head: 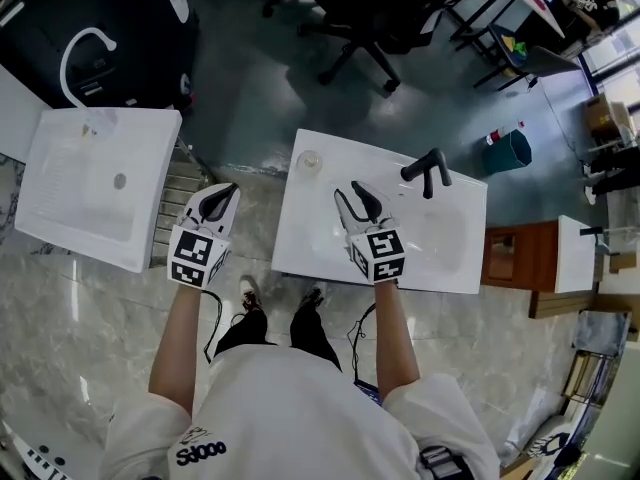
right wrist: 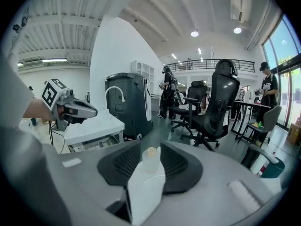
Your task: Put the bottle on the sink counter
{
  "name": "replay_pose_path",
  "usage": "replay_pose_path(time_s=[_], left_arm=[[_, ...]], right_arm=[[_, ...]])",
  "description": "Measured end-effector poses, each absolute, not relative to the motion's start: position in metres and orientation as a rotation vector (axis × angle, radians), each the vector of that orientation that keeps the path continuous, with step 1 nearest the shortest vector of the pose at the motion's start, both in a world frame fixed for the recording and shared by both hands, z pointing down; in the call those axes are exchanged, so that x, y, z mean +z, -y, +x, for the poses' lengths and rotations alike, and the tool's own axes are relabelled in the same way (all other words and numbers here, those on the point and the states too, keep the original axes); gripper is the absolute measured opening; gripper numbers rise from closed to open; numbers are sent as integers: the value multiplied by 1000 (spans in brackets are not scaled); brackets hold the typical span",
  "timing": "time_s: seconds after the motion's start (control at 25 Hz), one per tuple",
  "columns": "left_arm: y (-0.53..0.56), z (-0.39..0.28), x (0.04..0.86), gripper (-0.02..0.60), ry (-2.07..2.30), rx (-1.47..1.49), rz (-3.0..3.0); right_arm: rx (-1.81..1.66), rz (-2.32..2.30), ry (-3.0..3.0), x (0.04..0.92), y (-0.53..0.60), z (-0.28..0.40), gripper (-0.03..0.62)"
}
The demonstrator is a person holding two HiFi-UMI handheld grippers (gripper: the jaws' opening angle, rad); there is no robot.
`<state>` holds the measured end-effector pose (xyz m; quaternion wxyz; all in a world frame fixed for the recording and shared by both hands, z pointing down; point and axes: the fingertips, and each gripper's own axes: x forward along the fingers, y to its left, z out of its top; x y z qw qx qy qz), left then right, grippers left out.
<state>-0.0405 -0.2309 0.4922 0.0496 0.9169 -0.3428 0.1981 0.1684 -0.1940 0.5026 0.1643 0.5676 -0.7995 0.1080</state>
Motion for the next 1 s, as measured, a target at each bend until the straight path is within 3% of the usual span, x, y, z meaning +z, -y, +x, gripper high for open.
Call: replay_pose_path(time_s=[0.08,0.16,1.0], left_arm=[[233,-39,481,5,1044,597,2818],[239,-39,470,5,1053,584,2836],[243,8,366,5,973,424,3048]], right_arm=[[291,1670,2275,487,190,170,104],[238,1727,2271,469,189,169,13],[33,1765,2369,343,175,178,11]])
